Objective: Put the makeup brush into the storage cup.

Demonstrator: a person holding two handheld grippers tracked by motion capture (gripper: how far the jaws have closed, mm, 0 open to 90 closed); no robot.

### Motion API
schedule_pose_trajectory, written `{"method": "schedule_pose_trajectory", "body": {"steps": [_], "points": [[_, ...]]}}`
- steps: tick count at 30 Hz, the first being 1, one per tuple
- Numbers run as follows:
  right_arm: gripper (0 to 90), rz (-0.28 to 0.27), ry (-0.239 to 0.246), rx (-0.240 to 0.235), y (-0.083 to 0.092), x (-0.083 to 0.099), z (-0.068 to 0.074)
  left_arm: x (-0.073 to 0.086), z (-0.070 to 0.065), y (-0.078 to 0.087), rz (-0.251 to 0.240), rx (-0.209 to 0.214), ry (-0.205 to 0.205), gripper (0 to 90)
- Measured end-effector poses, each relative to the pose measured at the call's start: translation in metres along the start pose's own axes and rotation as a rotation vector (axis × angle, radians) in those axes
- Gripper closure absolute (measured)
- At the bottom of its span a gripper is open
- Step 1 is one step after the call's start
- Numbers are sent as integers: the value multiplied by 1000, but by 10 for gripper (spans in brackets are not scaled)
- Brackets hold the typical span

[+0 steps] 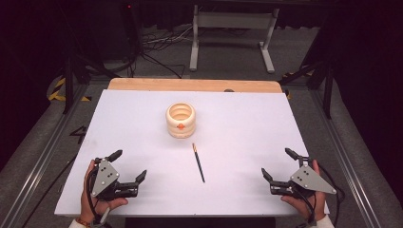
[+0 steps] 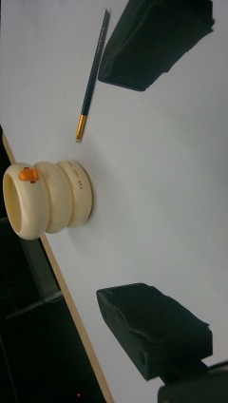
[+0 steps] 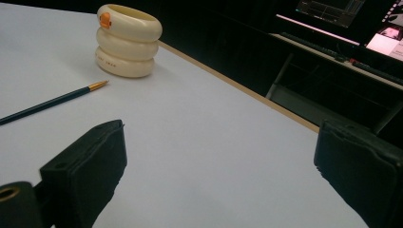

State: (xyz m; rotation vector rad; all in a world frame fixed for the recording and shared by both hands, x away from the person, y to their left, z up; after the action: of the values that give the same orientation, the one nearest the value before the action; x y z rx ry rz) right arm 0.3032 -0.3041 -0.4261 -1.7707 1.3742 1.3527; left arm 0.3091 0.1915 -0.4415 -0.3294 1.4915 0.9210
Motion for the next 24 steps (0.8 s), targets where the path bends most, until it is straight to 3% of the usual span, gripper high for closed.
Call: {"method": "schedule_pose_trajectory", "body": {"steps": [8,22,24], "points": [[45,12,-4,11,0,1,0,3,-1,-6,44,20,16,52],[53,46,9,13,-4,3,4,3,-2,-6,45,28,0,56],[55,51,-1,-3,-6,2,6,3,-1,-5,40,26,5,55]]}}
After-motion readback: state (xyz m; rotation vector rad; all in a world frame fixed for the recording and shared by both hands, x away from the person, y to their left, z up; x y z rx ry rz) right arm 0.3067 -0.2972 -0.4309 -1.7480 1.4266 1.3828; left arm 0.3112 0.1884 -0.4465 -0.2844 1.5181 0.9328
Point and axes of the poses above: each handheld gripper's, and its own axes: y roughly backward along the jaws, x roughly out of its underside, z roughly to its left, the point moved 3 cm from there along -y, roughly forward along the jaws, and after that the axes turned 8 degrees about x, right-handed, at the moved point
